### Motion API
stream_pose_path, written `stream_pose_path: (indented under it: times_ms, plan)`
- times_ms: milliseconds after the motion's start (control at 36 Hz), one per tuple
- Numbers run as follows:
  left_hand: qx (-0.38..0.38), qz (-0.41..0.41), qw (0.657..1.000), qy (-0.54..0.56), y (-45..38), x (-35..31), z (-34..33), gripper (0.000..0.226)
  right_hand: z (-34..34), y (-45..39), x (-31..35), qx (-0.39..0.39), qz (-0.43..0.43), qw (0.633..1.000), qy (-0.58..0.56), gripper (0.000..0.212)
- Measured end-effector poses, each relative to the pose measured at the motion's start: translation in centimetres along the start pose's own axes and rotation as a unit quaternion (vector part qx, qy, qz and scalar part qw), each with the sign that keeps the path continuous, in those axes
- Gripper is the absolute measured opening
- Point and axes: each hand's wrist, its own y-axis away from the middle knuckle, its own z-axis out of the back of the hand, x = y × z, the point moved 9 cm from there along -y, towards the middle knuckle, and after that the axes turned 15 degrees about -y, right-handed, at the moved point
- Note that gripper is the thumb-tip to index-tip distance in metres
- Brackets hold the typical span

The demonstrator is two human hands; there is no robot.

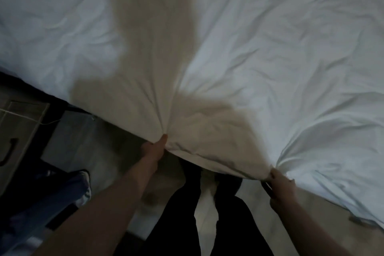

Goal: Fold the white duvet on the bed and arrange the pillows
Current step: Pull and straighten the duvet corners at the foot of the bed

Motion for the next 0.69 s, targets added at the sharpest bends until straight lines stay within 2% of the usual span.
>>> stream_pose_path:
  times_ms: [28, 83, 167, 222, 306, 389, 444, 528, 583, 611, 694]
  plan:
    - [0.020, 0.003, 1.000, -0.023, -0.3, 0.5, -0.2, 0.043, 0.0, 0.1, -0.3, 0.013, -0.008, 1.000, -0.016, 0.042]
    - [0.049, -0.002, 0.991, -0.124, -0.2, 0.8, -0.9, 0.029, 0.0, 0.3, -0.6, 0.039, -0.032, 0.999, 0.010, 0.041]
    - [0.076, -0.034, 0.959, -0.272, 1.3, 1.0, -3.3, 0.040, 1.4, -0.2, -0.4, 0.047, -0.045, 0.998, 0.019, 0.025]
    - [0.104, -0.068, 0.947, -0.297, 3.4, 1.1, -8.2, 0.034, 3.8, -1.6, 0.6, 0.057, -0.037, 0.998, -0.004, 0.034]
    - [0.134, -0.102, 0.953, -0.253, 6.6, 0.3, -11.7, 0.025, 2.7, -1.2, 0.2, 0.101, -0.050, 0.993, -0.032, 0.057]
    - [0.133, -0.183, 0.921, -0.317, 12.3, -0.8, -18.0, 0.036, 5.6, -2.7, 1.5, 0.124, -0.052, 0.988, -0.076, 0.071]
    - [0.109, -0.251, 0.902, -0.334, 16.2, -1.6, -22.3, 0.034, 8.4, -4.7, 2.4, 0.122, -0.055, 0.986, -0.104, 0.062]
    - [0.106, -0.304, 0.881, -0.348, 21.8, -1.6, -28.8, 0.031, 13.1, -7.5, 4.9, 0.122, -0.063, 0.978, -0.157, 0.030]
    - [0.135, -0.286, 0.874, -0.369, 24.1, -0.6, -33.2, 0.040, 16.4, -9.3, 7.1, 0.102, -0.062, 0.972, -0.200, 0.033]
    - [0.168, -0.259, 0.883, -0.354, 24.9, 0.1, -35.5, 0.044, 17.8, -10.3, 8.2, 0.098, -0.065, 0.967, -0.226, 0.035]
    - [0.264, -0.098, 0.937, -0.205, 27.1, 2.3, -41.1, 0.045, 20.9, -13.8, 10.5, 0.083, -0.084, 0.957, -0.265, 0.054]
